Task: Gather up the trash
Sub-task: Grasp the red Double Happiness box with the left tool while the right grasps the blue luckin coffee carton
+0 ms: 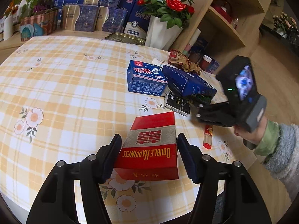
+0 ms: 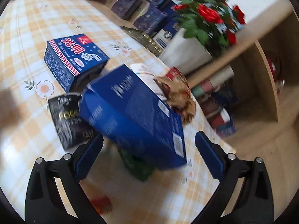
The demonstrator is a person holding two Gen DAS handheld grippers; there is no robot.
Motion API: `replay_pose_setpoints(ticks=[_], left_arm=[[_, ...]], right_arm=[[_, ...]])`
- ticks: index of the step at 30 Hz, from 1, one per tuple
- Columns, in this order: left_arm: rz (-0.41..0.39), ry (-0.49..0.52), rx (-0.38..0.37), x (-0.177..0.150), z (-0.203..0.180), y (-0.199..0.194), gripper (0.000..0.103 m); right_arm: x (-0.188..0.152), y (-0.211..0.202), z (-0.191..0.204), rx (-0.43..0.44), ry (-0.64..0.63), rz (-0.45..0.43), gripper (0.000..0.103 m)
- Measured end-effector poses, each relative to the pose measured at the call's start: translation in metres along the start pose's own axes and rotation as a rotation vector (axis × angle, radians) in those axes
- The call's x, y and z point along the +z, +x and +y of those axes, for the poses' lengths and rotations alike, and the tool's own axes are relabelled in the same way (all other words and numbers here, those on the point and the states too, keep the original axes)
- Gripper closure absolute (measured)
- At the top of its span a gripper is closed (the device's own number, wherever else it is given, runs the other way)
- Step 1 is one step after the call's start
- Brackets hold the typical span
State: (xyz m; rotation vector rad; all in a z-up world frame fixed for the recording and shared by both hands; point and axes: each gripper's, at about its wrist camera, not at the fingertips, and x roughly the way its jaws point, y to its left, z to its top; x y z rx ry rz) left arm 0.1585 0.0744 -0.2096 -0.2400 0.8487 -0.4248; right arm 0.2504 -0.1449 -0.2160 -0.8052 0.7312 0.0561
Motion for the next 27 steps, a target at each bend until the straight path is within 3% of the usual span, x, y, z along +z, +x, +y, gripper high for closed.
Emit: replay_pose_setpoints(ticks=[3, 4, 5, 8, 16, 22, 27], left_arm=[[0.017, 0.009, 0.008, -0.002, 0.000, 0.004, 0.043], [0.031, 0.015, 0.014, -0.004, 0.000, 0.007, 0.043], [0.044, 0.017, 0.020, -0.006, -0.001, 0.010, 0.043], [0.077, 0.003, 0.014, -0.011, 0.000, 0.018, 0.044], [0.155, 0.085, 0.032, -0.018, -0.014, 0.040, 0.046], [0.183, 0.145, 0.071, -0.012, -0.022, 0.049, 0.047], [0.152, 0.010, 0.007, -0.007, -0.013, 0.036, 0.048]], right_arm=[[0.009, 0.007, 0.012, -0.012, -0.064, 0.012, 0.016], [0.011, 0.010, 0.014, -0.004, -0.085, 0.021, 0.043], [0.013, 0.013, 0.014, 0.009, -0.097, 0.035, 0.056], [0.016, 0.004, 0.003, 0.028, -0.065, 0.004, 0.065], [-0.011, -0.037, -0.053, 0.062, 0.104, -0.135, 0.081], [-0.047, -0.061, -0.122, 0.175, 0.474, -0.191, 0.082], [-0.081, -0.091, -0.154, 0.242, 0.711, -0.251, 0.082]])
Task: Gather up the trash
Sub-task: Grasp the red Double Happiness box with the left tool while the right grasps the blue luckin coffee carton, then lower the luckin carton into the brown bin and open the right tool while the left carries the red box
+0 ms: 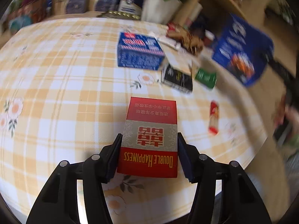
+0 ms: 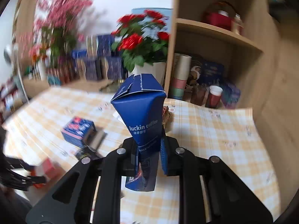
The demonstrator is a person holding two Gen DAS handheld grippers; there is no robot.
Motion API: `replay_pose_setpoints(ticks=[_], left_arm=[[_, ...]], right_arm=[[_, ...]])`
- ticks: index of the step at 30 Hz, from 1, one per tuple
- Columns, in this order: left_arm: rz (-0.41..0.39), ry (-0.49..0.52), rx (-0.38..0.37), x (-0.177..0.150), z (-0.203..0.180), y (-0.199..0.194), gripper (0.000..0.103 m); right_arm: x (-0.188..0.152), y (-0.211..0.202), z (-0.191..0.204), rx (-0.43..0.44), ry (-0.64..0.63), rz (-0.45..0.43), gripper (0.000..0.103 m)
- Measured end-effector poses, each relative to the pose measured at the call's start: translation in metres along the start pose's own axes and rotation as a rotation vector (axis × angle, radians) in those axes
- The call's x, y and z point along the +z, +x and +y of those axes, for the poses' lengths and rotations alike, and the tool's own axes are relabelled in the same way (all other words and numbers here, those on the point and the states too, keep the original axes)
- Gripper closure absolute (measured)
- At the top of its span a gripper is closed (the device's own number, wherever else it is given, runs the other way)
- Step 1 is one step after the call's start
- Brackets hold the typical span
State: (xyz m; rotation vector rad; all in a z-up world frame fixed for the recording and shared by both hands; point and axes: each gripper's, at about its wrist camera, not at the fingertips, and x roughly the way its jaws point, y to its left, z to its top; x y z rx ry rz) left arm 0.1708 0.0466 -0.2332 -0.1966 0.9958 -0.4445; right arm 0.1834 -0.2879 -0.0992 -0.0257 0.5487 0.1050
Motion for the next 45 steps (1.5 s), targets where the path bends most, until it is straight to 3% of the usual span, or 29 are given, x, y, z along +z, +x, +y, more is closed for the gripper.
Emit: replay_pose_setpoints(ticks=[8, 16, 26, 29, 38, 45], left_arm=[[-0.092, -0.001, -0.038, 0.001, -0.016, -0.046, 0.048], [-0.171, -0.019, -0.061, -0.014, -0.026, -0.097, 0.048], [-0.294, -0.039, -0.100, -0.062, -0.045, -0.170, 0.048], [-0.320, -0.010, -0.094, -0.080, -0.053, -0.187, 0.048], [-0.321, 0.003, -0.078, -0.131, -0.060, -0.207, 0.048], [-0.331, -0.038, -0.097, -0.157, -0.054, -0.210, 0.048]], right_arm=[[-0.029, -0.069, -0.006, 0.030, 0.130, -0.052, 0.082], [-0.073, -0.126, -0.004, 0.087, 0.263, -0.021, 0.082], [-0.123, -0.173, 0.047, 0.195, 0.175, 0.036, 0.082], [-0.139, -0.182, 0.062, 0.192, 0.138, 0.028, 0.082], [-0.200, -0.191, 0.086, 0.306, 0.161, 0.113, 0.082], [-0.237, -0.182, 0.115, 0.341, 0.033, 0.230, 0.082]])
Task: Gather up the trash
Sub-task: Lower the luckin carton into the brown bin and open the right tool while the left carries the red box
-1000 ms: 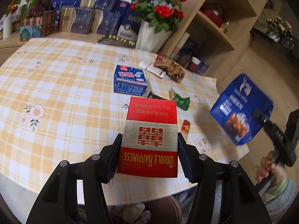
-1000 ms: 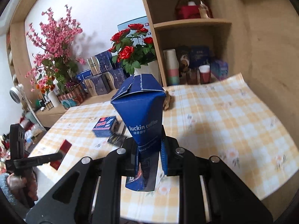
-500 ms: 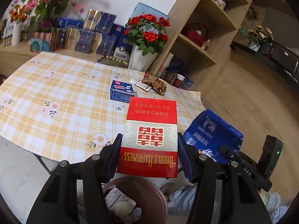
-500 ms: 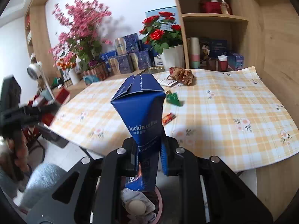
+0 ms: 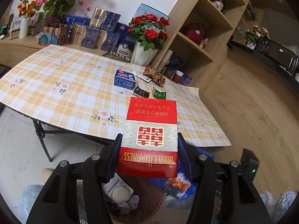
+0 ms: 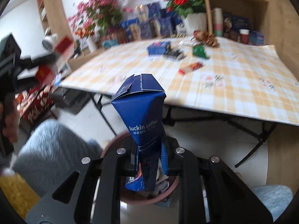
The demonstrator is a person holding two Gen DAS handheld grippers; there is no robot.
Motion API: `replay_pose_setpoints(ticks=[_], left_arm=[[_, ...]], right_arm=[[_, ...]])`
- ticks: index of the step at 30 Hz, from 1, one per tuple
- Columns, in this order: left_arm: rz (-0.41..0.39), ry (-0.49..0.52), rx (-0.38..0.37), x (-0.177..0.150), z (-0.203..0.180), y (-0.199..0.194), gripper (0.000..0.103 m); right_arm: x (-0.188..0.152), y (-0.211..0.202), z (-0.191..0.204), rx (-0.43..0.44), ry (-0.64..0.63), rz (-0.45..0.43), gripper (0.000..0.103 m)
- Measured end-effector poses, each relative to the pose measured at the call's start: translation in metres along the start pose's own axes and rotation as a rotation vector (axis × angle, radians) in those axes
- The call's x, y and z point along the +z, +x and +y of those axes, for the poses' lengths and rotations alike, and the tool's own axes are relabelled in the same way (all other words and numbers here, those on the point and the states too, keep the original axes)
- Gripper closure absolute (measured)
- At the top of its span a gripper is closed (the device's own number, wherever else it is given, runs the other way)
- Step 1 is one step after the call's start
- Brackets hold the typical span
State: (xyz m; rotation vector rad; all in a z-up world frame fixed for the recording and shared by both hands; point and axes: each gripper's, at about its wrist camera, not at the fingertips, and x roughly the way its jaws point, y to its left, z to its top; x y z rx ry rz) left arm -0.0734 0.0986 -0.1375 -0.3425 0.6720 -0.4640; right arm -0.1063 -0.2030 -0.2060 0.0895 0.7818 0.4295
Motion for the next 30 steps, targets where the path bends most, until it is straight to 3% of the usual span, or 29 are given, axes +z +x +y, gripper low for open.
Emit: replay_pose_setpoints(ticks=[5, 18, 24, 30], left_arm=[[0.006, -0.023, -0.007, -0.002, 0.009, 0.010, 0.048], [0.013, -0.076, 0.005, -0.015, 0.031, 0.016, 0.048], [0.040, -0.076, 0.031, -0.023, 0.031, 0.023, 0.048], [0.065, -0.046, 0.034, -0.030, 0.022, 0.028, 0.048]], right_arm=[[-0.012, 0.037, 0.013, 0.017, -0.053, 0.116, 0.082], [-0.024, 0.094, 0.007, -0.033, -0.052, 0.246, 0.081], [-0.022, 0.088, -0.003, -0.044, -0.005, 0.213, 0.056], [-0.009, 0.051, -0.013, -0.119, 0.040, 0.035, 0.013]])
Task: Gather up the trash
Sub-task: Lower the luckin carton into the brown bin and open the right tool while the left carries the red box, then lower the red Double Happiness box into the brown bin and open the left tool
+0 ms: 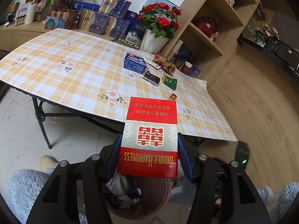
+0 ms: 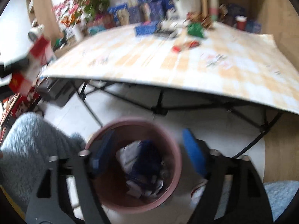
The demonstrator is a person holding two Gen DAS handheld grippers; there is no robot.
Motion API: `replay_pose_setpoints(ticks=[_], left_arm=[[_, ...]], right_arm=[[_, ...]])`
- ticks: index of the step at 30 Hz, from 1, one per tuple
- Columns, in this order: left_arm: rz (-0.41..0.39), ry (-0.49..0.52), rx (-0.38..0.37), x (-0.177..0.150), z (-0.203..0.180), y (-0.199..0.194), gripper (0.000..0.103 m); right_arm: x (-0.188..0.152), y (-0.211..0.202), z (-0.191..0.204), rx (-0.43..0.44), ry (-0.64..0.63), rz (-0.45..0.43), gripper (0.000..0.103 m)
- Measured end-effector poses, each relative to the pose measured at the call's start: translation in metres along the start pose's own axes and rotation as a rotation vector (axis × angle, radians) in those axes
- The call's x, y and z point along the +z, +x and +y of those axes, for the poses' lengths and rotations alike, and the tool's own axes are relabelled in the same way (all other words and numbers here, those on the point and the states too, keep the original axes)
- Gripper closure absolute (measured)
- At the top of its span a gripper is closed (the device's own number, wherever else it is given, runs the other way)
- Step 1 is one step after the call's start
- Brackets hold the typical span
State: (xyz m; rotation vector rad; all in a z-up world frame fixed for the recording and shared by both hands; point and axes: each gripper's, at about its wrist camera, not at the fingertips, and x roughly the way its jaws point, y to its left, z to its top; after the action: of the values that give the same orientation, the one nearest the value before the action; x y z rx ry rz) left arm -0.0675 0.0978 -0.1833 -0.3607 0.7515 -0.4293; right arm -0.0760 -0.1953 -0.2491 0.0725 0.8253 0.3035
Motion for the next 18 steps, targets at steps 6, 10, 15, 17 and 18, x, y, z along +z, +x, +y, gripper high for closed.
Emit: replay_pose_setpoints(ticks=[6, 10, 15, 17, 18], left_arm=[[0.050, 0.052, 0.023, -0.012, -0.009, 0.016, 0.048], [0.098, 0.100, 0.046, -0.022, -0.013, 0.034, 0.048], [0.172, 0.114, 0.059, -0.033, -0.011, 0.062, 0.048], [0.209, 0.095, 0.055, -0.036, -0.006, 0.076, 0.048], [0.226, 0.084, 0.058, -0.038, -0.003, 0.082, 0.048]], right_arm=[[0.012, -0.031, -0.022, -0.140, 0.051, -0.162, 0.006], [0.017, -0.043, -0.040, -0.236, 0.098, -0.222, 0.006], [0.015, -0.046, -0.063, -0.323, 0.168, -0.230, 0.006], [0.013, -0.047, -0.072, -0.339, 0.201, -0.229, 0.006], [0.012, -0.047, -0.076, -0.349, 0.215, -0.229, 0.006]])
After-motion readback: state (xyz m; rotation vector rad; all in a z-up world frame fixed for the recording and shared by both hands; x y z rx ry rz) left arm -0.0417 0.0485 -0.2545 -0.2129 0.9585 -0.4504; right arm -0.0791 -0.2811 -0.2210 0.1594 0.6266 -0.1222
